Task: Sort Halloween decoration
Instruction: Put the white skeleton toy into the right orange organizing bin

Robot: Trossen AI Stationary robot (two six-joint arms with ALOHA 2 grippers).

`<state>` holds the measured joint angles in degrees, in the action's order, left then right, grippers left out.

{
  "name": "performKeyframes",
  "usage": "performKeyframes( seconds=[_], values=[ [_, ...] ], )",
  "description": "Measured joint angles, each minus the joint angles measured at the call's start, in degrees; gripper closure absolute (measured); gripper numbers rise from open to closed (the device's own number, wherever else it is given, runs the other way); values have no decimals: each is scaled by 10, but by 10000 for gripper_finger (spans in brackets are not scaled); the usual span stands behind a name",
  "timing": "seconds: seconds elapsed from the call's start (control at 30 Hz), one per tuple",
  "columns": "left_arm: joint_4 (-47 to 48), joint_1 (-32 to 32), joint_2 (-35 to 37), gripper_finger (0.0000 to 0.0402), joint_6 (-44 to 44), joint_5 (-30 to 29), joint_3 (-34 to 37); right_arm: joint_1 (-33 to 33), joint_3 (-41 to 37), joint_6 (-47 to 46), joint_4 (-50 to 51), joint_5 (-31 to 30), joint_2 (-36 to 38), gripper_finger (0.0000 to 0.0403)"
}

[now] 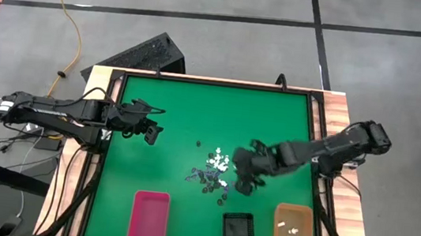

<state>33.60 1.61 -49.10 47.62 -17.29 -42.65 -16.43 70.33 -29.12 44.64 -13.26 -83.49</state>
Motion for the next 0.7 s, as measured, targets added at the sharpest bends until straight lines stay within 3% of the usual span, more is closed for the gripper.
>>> performKeyframes(
  seconds=[0.27,0.43,0.7],
  values=[
    [4,0,0,219,-7,-1,0,90,-11,127,-65,58,-37,243],
    [4,0,0,219,-11,-1,0,98,-11,176,-103,105,-102,243],
    [4,0,0,219,-10,-1,0,94,-11,216,-108,118,-174,243]
  ],
)
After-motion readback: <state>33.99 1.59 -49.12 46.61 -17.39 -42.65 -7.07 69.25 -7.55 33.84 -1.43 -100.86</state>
